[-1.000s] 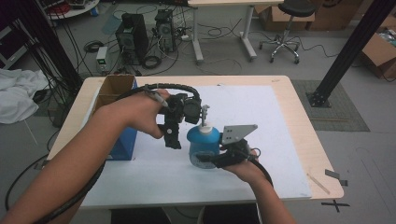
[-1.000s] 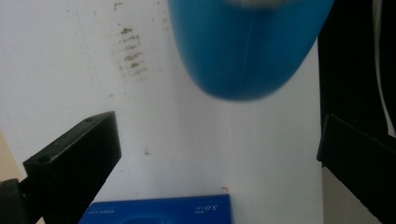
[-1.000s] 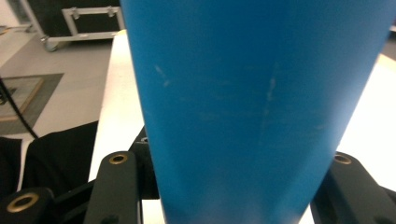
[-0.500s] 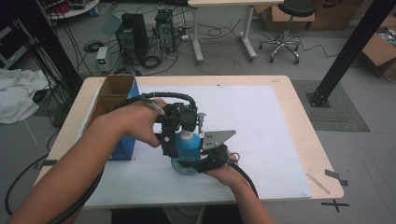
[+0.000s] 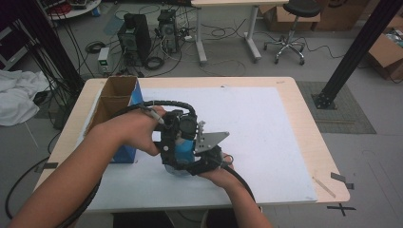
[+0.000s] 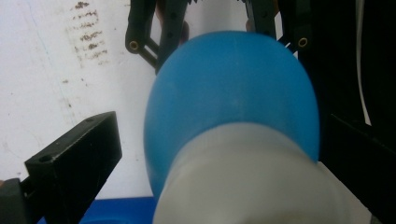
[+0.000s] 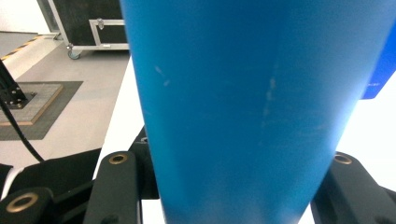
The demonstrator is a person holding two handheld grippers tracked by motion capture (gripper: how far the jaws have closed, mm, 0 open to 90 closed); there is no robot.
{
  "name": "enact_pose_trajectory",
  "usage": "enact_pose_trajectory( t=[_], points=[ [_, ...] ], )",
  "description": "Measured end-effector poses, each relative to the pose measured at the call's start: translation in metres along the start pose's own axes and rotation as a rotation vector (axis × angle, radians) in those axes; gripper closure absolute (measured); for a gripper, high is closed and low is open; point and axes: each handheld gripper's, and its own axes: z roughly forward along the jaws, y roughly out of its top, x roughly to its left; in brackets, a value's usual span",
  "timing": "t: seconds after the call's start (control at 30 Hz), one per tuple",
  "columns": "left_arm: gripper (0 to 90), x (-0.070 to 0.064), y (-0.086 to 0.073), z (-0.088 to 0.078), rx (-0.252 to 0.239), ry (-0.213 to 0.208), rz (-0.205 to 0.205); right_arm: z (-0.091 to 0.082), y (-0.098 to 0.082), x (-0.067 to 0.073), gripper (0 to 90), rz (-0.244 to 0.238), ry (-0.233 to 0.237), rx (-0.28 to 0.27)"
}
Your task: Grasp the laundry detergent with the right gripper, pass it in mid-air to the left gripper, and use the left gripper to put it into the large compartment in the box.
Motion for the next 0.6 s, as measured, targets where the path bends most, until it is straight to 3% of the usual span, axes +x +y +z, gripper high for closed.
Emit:
enact_pose_trajectory(
  t=[0.27, 0.6],
  points=[
    [4.8, -0.0021, 0.0020, 0.0000, 0.015, 0.030, 0.007, -0.0001, 0.0009, 0.0011, 46.0, -0.005, -0.006, 0.006],
    [10.9, -0.0017, 0.0023, 0.0005, 0.022, 0.031, 0.008, -0.0008, 0.0023, -0.0006, 46.1, -0.006, -0.021, 0.003]
  ],
)
